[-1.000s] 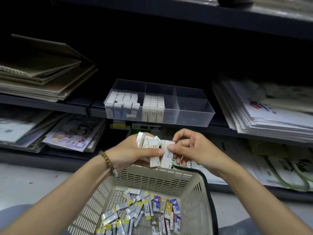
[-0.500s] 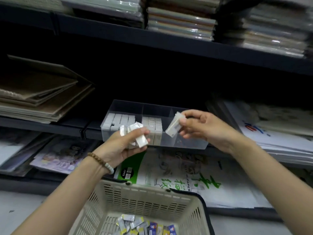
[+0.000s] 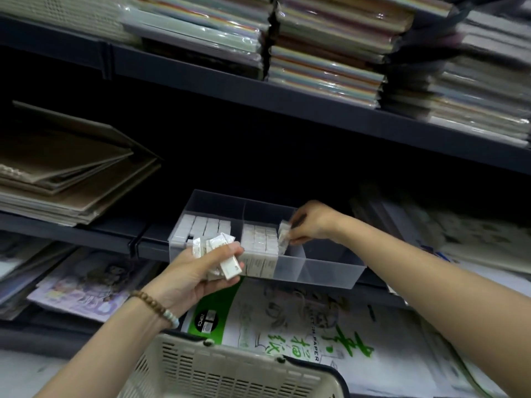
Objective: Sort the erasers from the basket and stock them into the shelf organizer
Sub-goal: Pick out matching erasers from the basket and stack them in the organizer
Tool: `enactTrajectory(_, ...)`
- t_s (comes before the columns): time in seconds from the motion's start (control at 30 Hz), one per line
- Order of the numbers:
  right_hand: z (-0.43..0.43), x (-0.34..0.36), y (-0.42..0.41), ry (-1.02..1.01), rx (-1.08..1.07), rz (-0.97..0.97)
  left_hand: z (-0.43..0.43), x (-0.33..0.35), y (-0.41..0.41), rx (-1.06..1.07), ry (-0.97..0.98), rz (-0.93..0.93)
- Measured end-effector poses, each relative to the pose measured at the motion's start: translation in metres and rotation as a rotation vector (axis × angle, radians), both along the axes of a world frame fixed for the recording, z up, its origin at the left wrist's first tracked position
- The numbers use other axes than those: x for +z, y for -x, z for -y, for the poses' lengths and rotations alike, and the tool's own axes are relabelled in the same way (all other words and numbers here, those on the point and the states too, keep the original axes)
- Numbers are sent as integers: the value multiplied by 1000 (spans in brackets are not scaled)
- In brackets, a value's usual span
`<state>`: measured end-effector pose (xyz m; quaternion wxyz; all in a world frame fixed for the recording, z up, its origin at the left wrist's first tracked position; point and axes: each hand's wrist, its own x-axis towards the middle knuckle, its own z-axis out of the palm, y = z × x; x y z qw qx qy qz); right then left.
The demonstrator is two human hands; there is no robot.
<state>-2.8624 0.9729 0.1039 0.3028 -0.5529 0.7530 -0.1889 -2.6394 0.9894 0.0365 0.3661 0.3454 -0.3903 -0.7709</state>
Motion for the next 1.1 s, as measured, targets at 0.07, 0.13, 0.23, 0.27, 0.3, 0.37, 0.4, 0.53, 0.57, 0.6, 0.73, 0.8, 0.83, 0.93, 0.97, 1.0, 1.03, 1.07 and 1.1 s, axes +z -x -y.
enactTrajectory(0.07,2,-3,-7,-51,-28,-26,-2,1,0,-15,8,8)
enactTrajectory(0.13,3,-4,-10,-93,-60,-29,-4,1,1,-24,8,10)
enactTrajectory(0.23,5,-1,-13,-130,-97,-8,-7,2,2,-30,2,8)
enactTrajectory(0.27,6,0,-14,-134,-112,-5,-8,3,3,-34,-1,9)
enactTrajectory(0.3,7,0,-14,-136,-130,-2,-9,3,3,-39,-4,9)
enactTrajectory(0.37,9,-1,-14,-137,-155,-8,-11,3,3,-52,-4,3)
enactTrajectory(0.4,10,-3,-14,-134,-164,-14,-12,3,3,-60,-5,1)
enactTrajectory(0.53,6,-4,-10,-58,-148,-89,-16,0,5,-91,-17,23)
enactTrajectory(0.57,4,-4,-9,-25,-138,-95,-16,-2,5,-103,-19,38)
enactTrajectory(0.6,1,-3,-8,-9,-136,-77,-17,-3,6,-113,-20,54)
enactTrajectory(0.73,-11,2,-6,59,-120,3,-22,-8,10,-133,-9,107)
enactTrajectory(0.8,-23,4,-7,181,-91,33,-25,-10,12,-133,-11,113)
enactTrajectory(0.83,-32,3,-10,244,-76,87,-25,-11,13,-130,-20,105)
enactTrajectory(0.93,-66,-12,-22,282,5,357,-26,-13,15,-134,-89,41)
enactTrajectory(0.97,-78,-20,-27,264,34,418,-26,-14,15,-140,-117,21)
enactTrajectory(1.0,-88,-29,-30,241,54,462,-26,-15,15,-150,-145,1)
enactTrajectory(1.03,-97,-39,-34,218,65,499,-26,-17,15,-164,-170,-22)
enactTrajectory(1.07,-103,-47,-37,198,70,533,-27,-19,15,-181,-184,-44)
enactTrajectory(1.1,-108,-55,-40,185,71,565,-28,-21,16,-200,-181,-52)
